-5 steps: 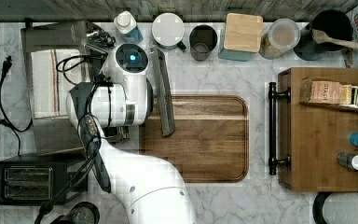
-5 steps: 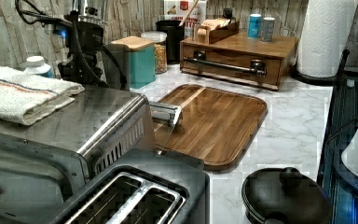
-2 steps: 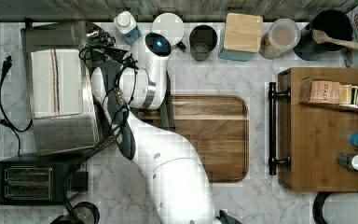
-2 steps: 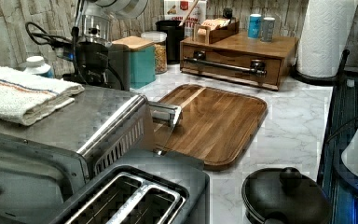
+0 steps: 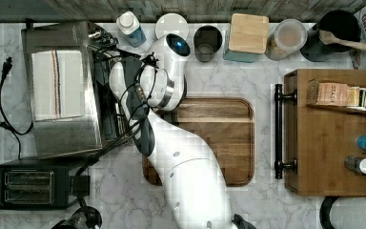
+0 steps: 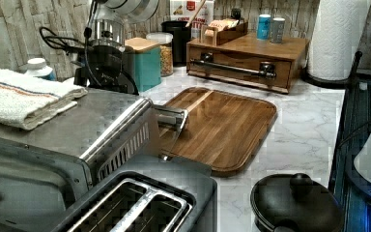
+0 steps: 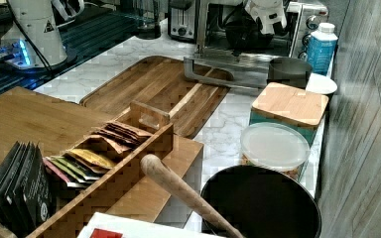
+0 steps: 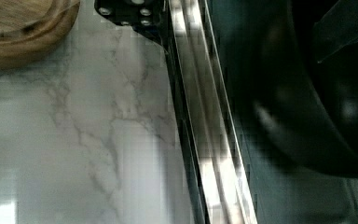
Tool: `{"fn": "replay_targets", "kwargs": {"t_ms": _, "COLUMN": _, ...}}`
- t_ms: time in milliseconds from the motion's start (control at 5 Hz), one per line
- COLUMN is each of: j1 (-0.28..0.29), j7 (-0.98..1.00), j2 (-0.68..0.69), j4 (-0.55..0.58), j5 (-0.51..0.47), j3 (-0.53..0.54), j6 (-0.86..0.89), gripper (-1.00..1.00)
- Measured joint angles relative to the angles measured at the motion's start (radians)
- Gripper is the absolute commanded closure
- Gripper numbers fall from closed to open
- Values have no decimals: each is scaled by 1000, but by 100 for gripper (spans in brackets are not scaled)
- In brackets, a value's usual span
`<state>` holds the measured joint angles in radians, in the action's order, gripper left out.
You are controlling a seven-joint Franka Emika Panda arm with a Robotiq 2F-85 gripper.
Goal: Put the bowl in the oven.
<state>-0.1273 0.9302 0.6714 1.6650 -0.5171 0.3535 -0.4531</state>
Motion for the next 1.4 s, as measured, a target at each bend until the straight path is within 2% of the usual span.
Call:
{"fn": "replay_targets", "kwargs": {"t_ms": 400, "j1": -71, "j7": -1, "j2": -31, "j4": 12, "j5": -92, "j3": 9, "j6": -29, "gripper": -100}}
{"fn": "replay_targets", "kwargs": {"t_ms": 600, "j1": -91, "j7": -2, "j2": -71, "j4": 25, "j5": -84, "j3": 2, "j6": -33, "gripper": -100}}
{"fn": "replay_targets", "kwargs": {"t_ms": 1000, "j1": -92, "j7": -2, "j2": -169, "j4": 23, "j5": -78, "j3": -29, "j6": -32, "gripper": -100}}
{"fn": "replay_targets", "kwargs": {"t_ms": 1400, "j1": -85, "j7": -3, "j2": -197, "j4": 22, "j5": -83, "j3": -30, "j6": -32, "gripper": -100}}
